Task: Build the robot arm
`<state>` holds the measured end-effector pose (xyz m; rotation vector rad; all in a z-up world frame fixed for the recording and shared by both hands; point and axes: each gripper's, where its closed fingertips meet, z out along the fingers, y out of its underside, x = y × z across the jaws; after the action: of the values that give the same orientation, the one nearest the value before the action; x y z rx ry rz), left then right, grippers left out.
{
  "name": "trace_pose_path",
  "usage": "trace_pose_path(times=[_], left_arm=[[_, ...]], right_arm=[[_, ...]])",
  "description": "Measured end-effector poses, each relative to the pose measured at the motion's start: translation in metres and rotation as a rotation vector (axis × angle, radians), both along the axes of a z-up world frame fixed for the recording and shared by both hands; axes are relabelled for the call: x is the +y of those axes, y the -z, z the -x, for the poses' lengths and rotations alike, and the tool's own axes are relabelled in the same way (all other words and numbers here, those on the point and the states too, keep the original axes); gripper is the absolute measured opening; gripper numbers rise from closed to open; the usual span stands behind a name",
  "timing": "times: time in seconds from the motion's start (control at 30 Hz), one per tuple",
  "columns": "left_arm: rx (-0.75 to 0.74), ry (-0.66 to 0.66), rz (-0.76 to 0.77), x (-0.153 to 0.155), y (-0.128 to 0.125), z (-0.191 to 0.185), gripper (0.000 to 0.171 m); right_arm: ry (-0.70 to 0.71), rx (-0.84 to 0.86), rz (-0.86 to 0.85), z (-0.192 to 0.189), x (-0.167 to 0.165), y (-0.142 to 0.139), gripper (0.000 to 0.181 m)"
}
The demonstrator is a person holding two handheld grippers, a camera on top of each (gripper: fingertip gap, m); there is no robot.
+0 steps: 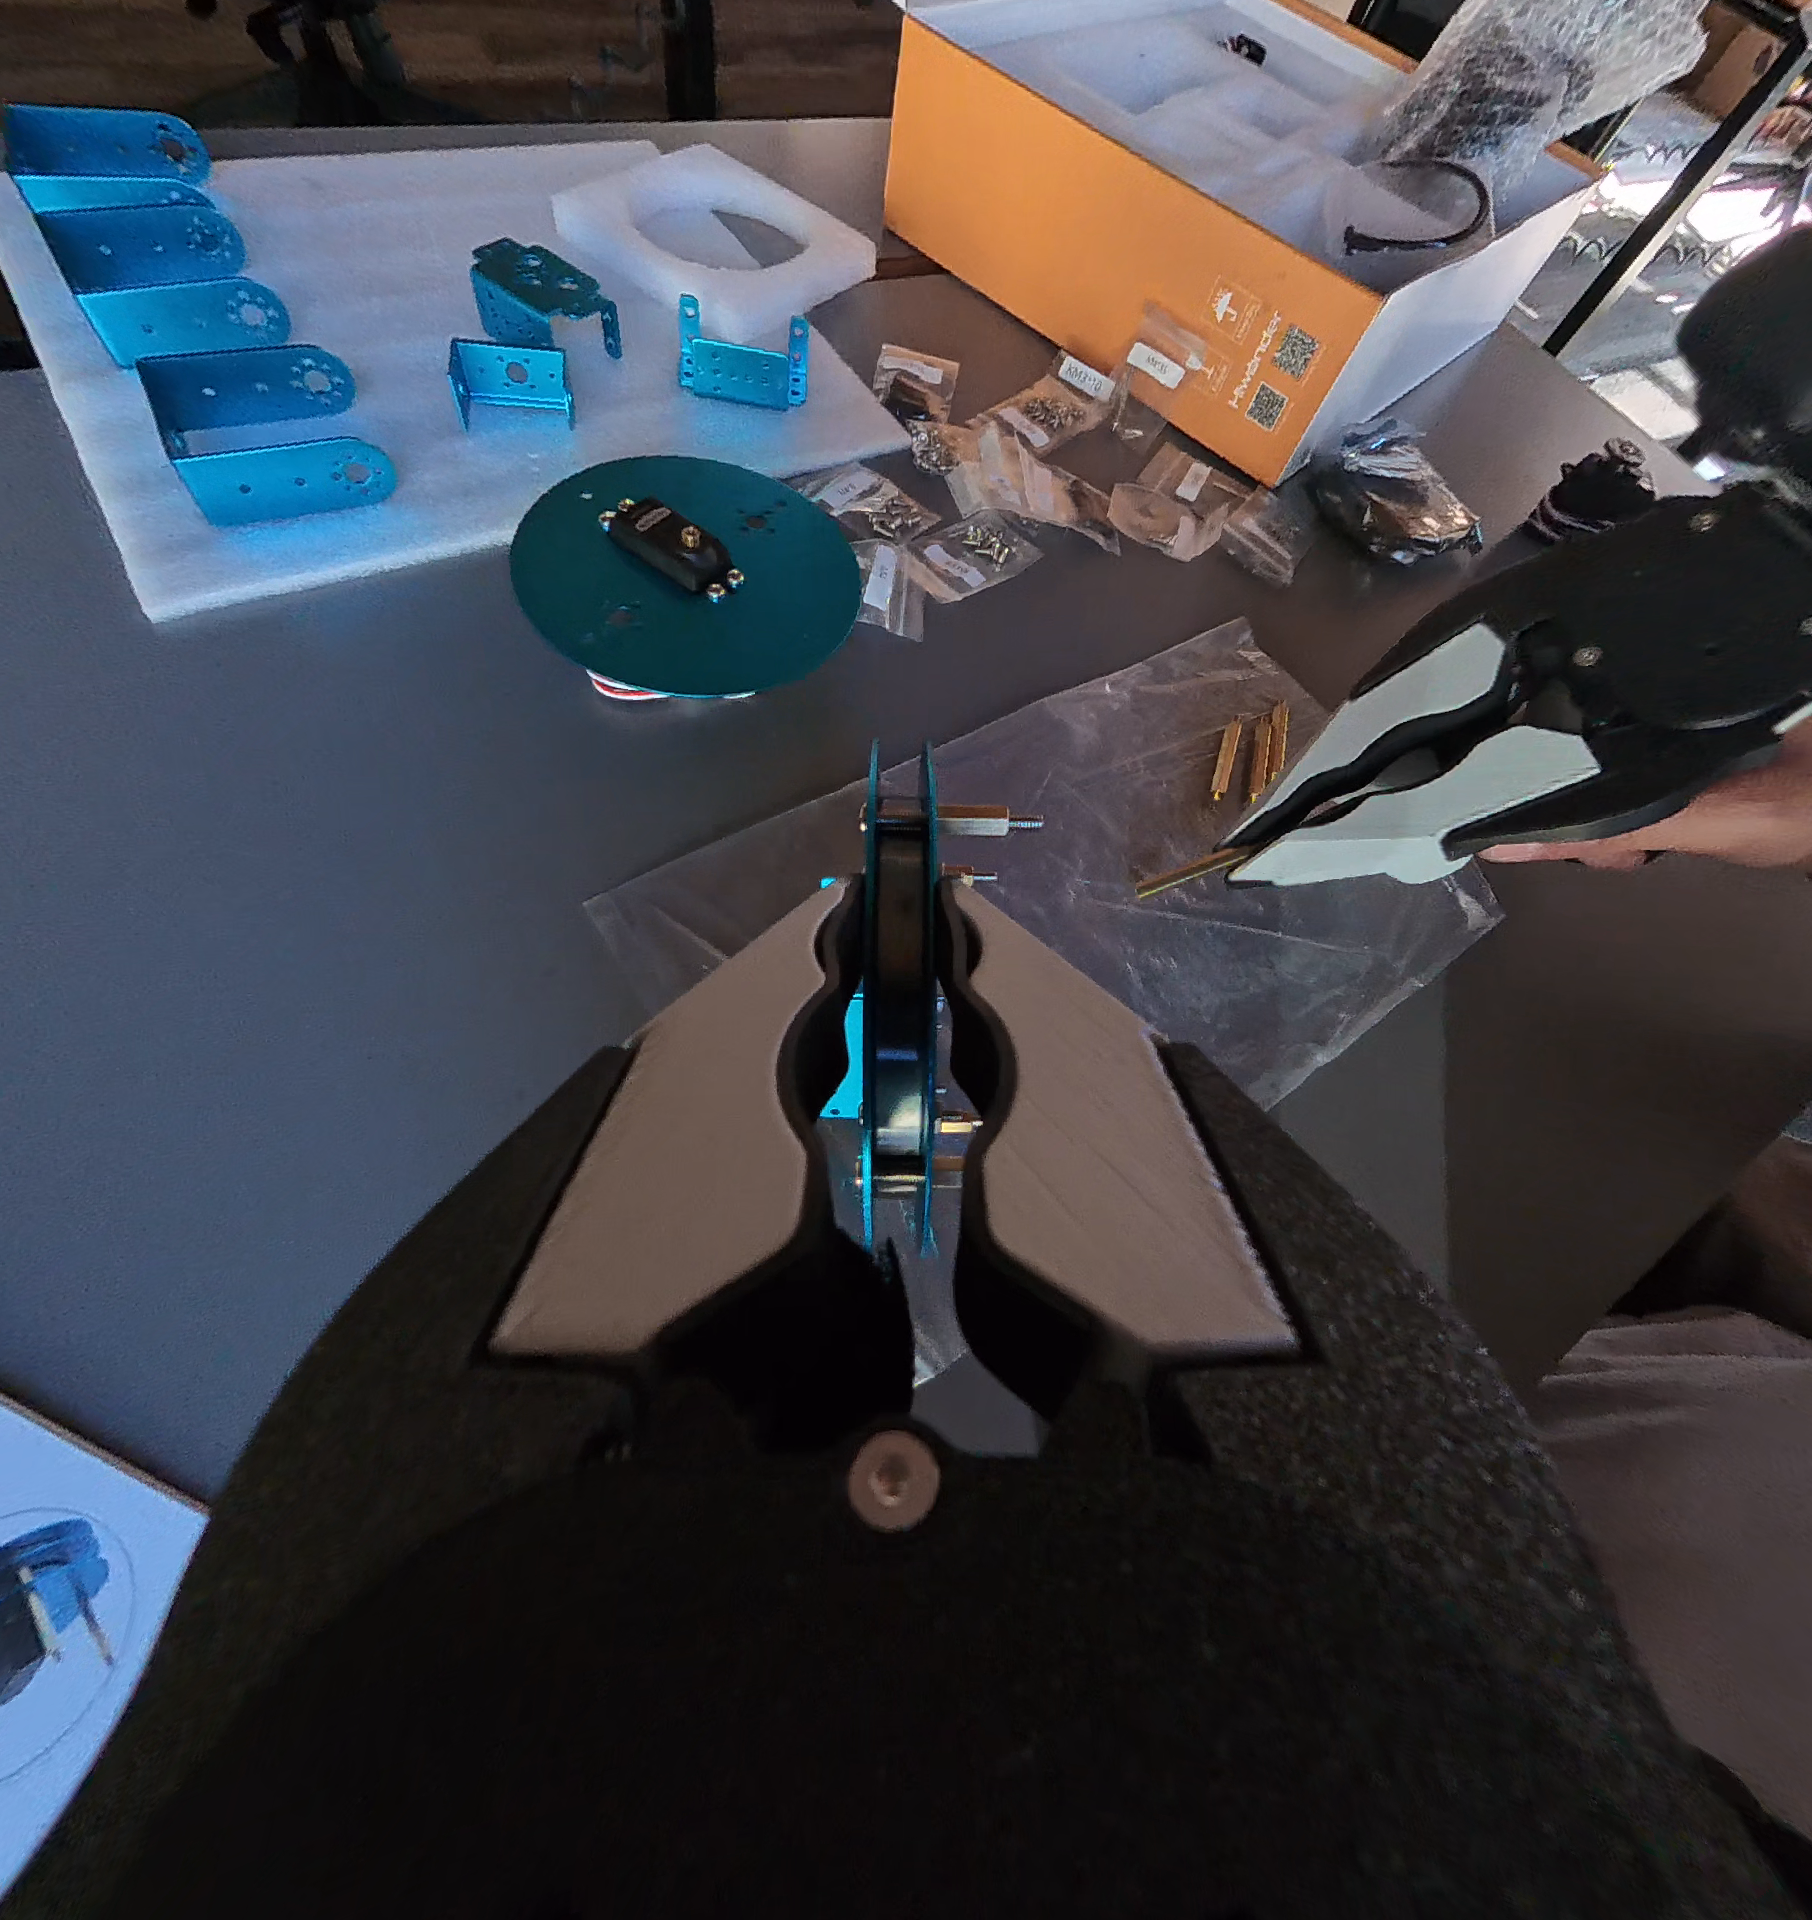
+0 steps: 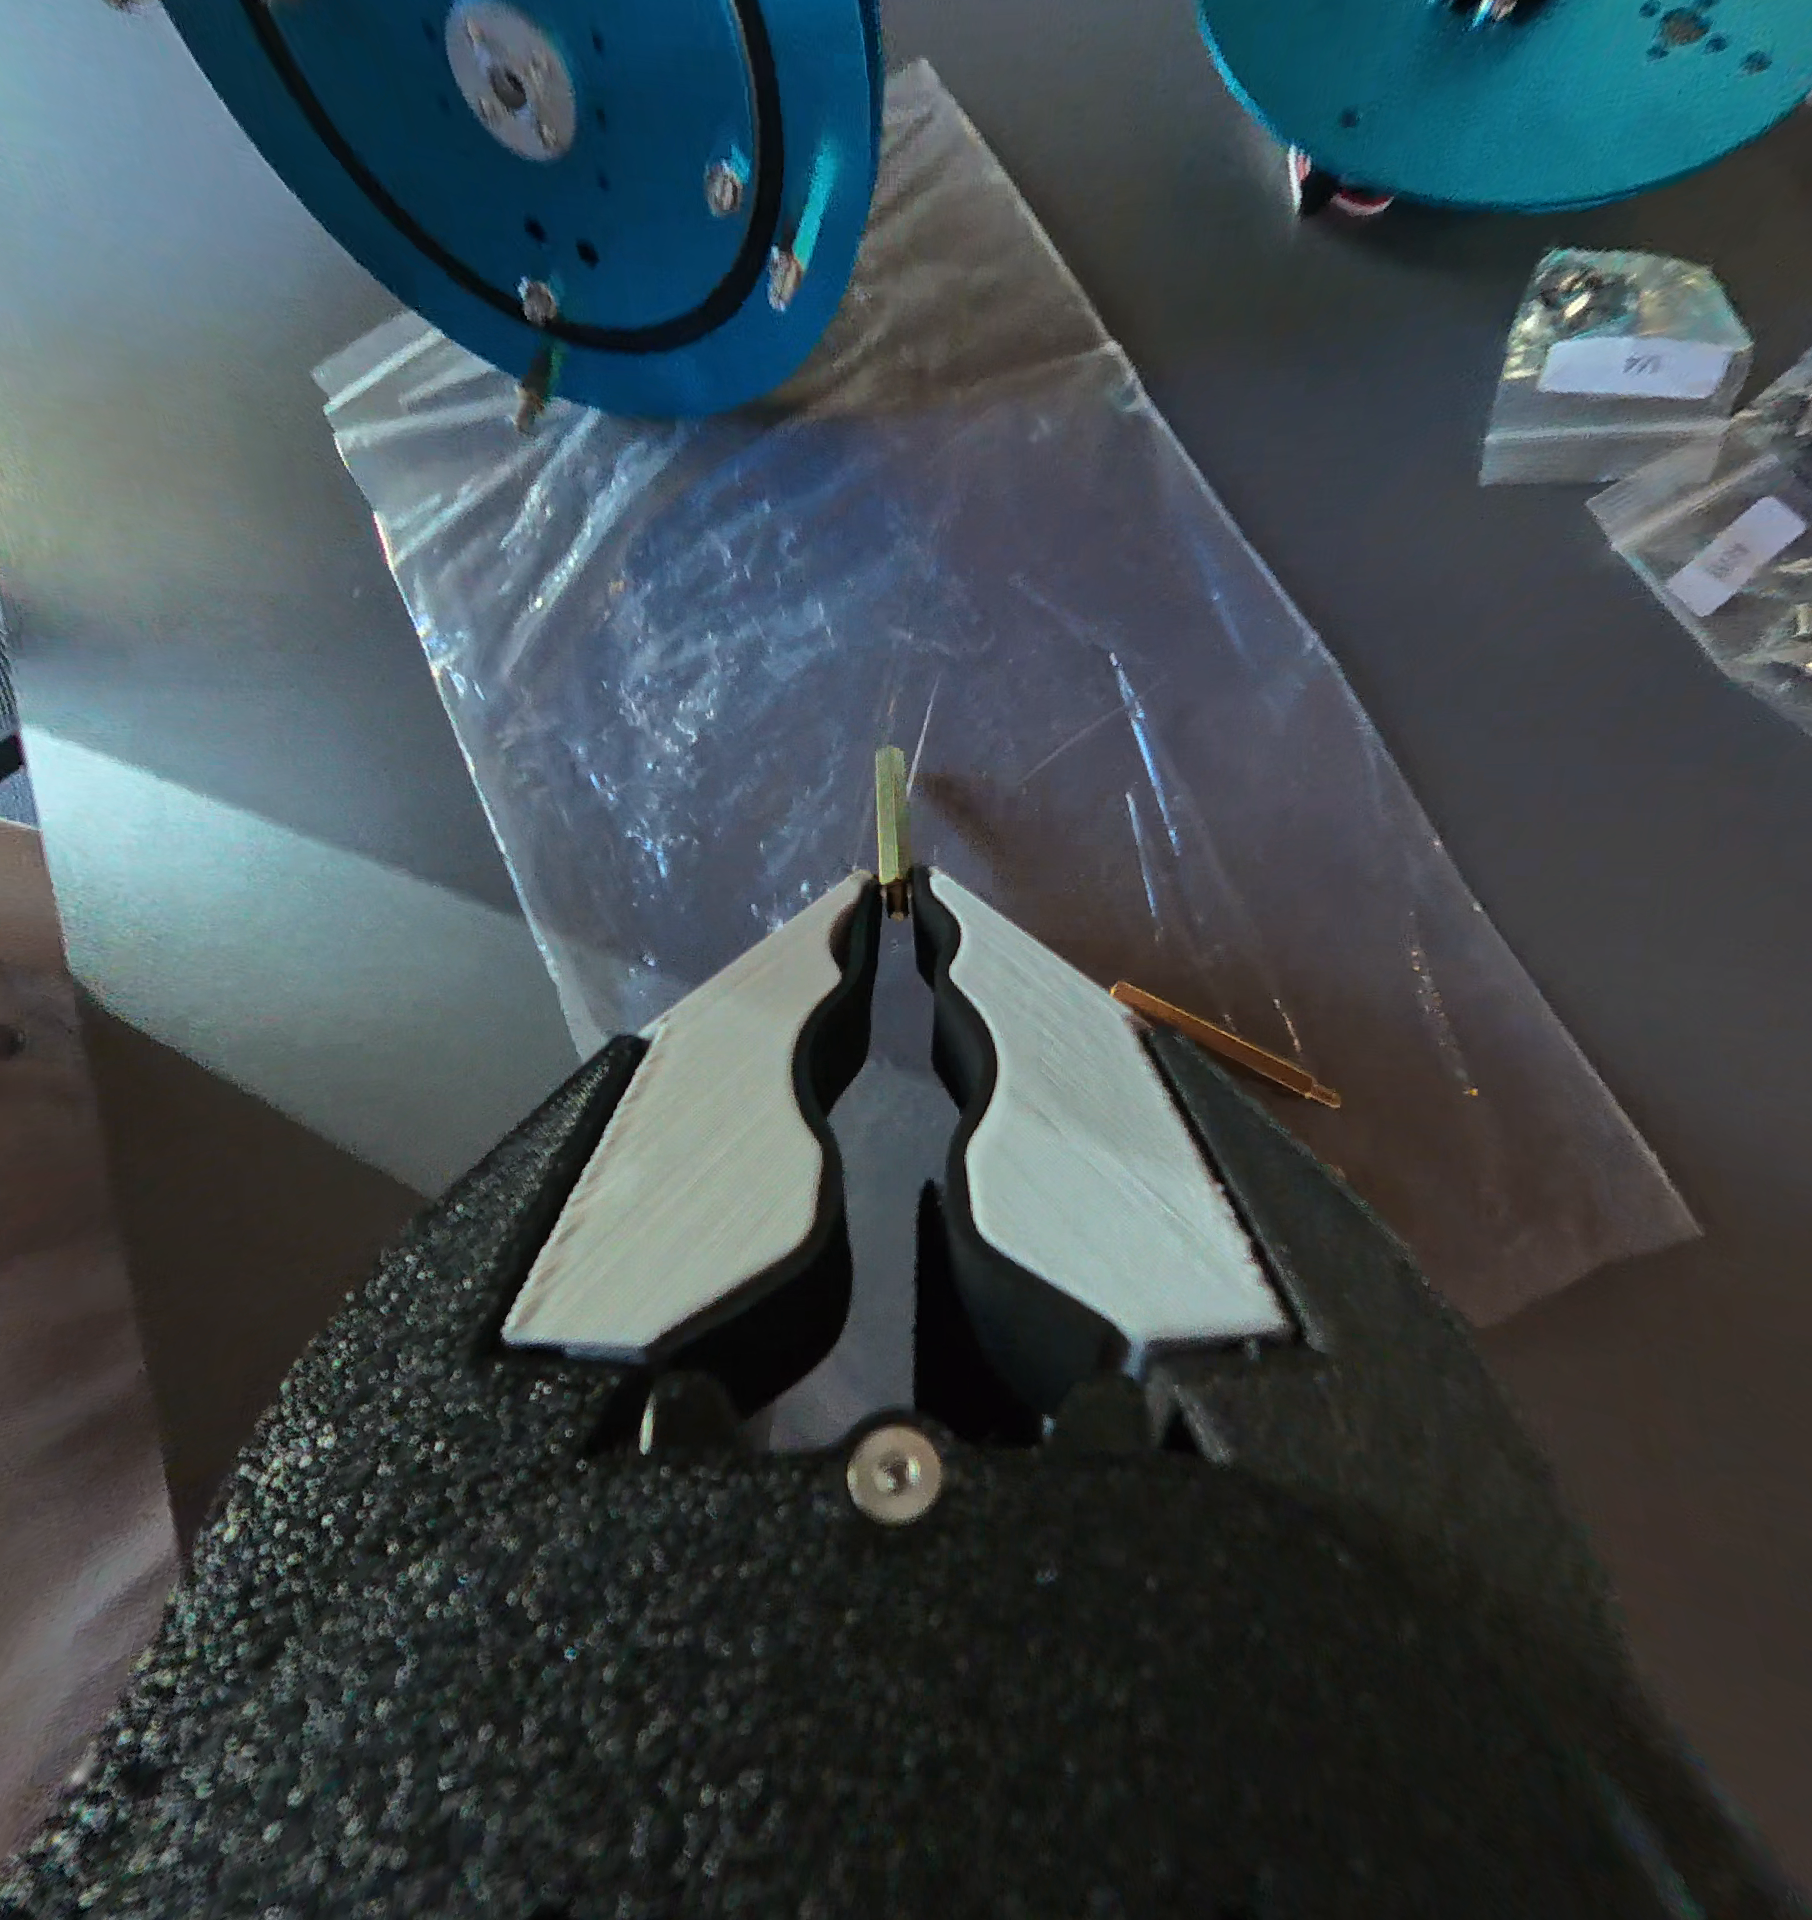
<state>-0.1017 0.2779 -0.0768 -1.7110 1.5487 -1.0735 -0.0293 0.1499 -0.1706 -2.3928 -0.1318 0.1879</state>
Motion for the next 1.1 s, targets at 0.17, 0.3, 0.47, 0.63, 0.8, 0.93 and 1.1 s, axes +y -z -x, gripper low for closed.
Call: trace_pose_path(times=[0.17,0.3,0.47,0.63,0.8,0.93,1.1], left_arm=[[-0.023,0.002,0.016,0.004,0.002,0.015,0.012],[-0.023,0.015,0.033,0.005,0.003,0.027,0.012],[-0.021,0.005,0.033,0.008,0.005,0.032,0.013],[-0.027,-0.005,0.042,0.008,0.006,0.036,0.012],[-0.023,-0.017,0.044,0.01,0.009,0.042,0.013],[0.007,-0.046,0.008,0.019,0.014,0.044,0.016],[0.029,-0.063,0.017,0.026,0.019,0.044,0.018]], right_arm=[[-0.007,0.02,0.044,-0.004,-0.003,0.012,0.009],[-0.033,0.054,0.035,-0.02,0.003,-0.012,0.032],[-0.104,0.116,-0.001,-0.063,0.07,-0.049,0.051],[-0.049,0.302,0.098,-0.13,0.153,-0.022,0.047],[-0.066,0.371,0.163,-0.152,0.187,-0.008,0.051],[-0.108,0.548,0.207,-0.144,0.197,-0.006,0.045],[-0.207,0.69,0.247,-0.119,0.193,-0.011,0.02]])
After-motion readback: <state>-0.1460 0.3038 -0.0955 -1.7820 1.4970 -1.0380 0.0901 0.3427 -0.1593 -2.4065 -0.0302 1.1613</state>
